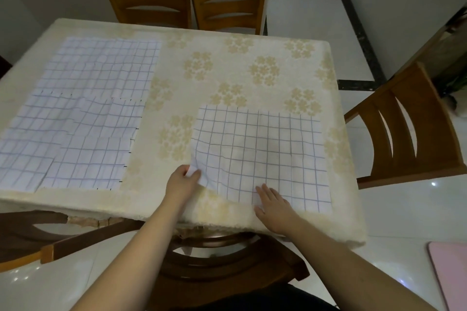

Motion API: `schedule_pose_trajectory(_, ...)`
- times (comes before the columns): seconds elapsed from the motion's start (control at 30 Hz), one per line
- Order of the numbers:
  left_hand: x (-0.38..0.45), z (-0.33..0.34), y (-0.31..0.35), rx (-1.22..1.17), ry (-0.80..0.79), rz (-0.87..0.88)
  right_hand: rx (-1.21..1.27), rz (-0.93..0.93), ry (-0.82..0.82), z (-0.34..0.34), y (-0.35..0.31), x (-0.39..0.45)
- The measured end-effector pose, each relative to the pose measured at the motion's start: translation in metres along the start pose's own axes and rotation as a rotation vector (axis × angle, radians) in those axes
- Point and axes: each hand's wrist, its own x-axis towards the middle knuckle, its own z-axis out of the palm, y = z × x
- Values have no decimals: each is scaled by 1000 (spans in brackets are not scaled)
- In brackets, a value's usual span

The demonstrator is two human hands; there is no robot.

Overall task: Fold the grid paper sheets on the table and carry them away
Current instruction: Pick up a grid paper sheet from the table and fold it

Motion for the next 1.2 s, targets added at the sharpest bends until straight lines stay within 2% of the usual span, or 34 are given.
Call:
schedule_pose_trajectory(0.13,-15,2,34,-171,-292,179,112,41,-2,-7,3,-1)
schedule_pose_trajectory(0.23,-21,14,54,-211,-457,259,351,115,164,-24,1,-4)
schedule_pose_trajectory(0.33,-27,34,69,-106,-585,317,778,200,305,-59,-4,-6)
schedule_pose_trajectory(0.5,-52,73,93,197,-675,472,1142,162,353,-121,4,-13)
schedule_pose_trajectory(0.6,-65,96,102,328,-714,539,1051,149,321,-144,14,-20)
schedule_pose_trajectory(0.67,-71,112,107,397,-718,560,932,189,358,-150,24,-22)
schedule_pose_trajectory(0.87,-79,154,101,360,-777,609,557,368,508,-150,70,-21)
schedule_pose_trajectory(0.97,-78,163,90,236,-719,518,549,433,481,-147,105,-21)
schedule_pose_trajectory(1.1,-64,171,68,11,-531,313,732,442,425,-139,146,-14)
schedule_pose_trajectory(1.2,-53,178,57,-85,-432,155,717,453,428,-134,162,-10)
